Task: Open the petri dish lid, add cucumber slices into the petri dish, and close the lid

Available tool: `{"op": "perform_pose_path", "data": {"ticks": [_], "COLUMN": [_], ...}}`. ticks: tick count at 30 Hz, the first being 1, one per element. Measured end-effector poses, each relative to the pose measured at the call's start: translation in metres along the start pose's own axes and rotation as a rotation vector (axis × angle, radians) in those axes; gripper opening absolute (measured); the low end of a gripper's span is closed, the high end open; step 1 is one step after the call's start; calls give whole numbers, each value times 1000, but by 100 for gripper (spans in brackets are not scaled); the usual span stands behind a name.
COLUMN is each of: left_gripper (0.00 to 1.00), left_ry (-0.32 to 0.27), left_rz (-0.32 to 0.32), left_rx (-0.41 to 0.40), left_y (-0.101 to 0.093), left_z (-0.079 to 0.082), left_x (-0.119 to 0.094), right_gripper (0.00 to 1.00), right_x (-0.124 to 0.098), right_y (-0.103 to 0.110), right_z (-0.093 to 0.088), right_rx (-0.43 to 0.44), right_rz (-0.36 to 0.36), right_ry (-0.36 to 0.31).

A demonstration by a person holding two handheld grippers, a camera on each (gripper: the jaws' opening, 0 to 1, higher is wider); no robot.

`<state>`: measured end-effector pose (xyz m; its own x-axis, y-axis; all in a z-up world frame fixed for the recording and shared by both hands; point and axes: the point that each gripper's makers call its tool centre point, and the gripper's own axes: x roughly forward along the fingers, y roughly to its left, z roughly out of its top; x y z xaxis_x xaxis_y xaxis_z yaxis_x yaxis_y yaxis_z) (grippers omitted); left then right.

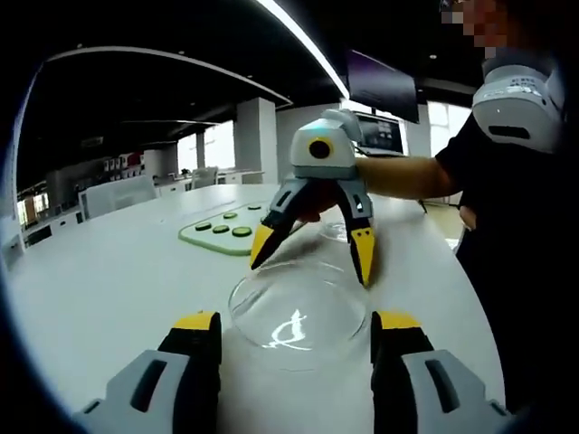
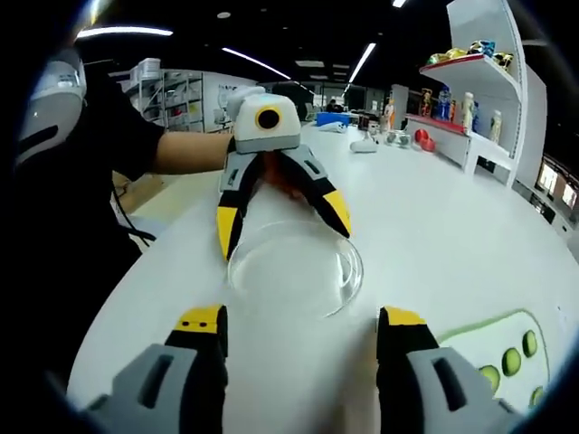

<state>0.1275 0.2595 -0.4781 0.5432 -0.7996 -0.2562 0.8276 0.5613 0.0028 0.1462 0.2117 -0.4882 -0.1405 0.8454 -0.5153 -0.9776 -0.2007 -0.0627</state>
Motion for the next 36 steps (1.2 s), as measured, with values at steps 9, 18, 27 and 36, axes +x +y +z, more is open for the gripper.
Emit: {"op": "perform_pose_path", "data": {"ticks": [9, 18, 27, 36], "left_gripper": [73, 77, 79, 79], "left_ry": [-142, -129, -46, -63], "left_rz": [210, 225, 229, 238], "left_rx": [-14, -69, -60, -114], "left_y": [-1, -28, -53, -60], "left_z": [59, 77, 76, 74], "left_x": [-4, 32, 59, 59], "right_gripper": [65, 66, 72, 74], "right_x": [-105, -208, -259, -270], "right_y": [-15, 12, 56, 68], "right_z": [4, -44, -82, -94], "right_rx": [132, 267, 411, 420], "right_rz": [-326, -613, -765, -836], "right_ry": [-219, -244, -215, -124]}}
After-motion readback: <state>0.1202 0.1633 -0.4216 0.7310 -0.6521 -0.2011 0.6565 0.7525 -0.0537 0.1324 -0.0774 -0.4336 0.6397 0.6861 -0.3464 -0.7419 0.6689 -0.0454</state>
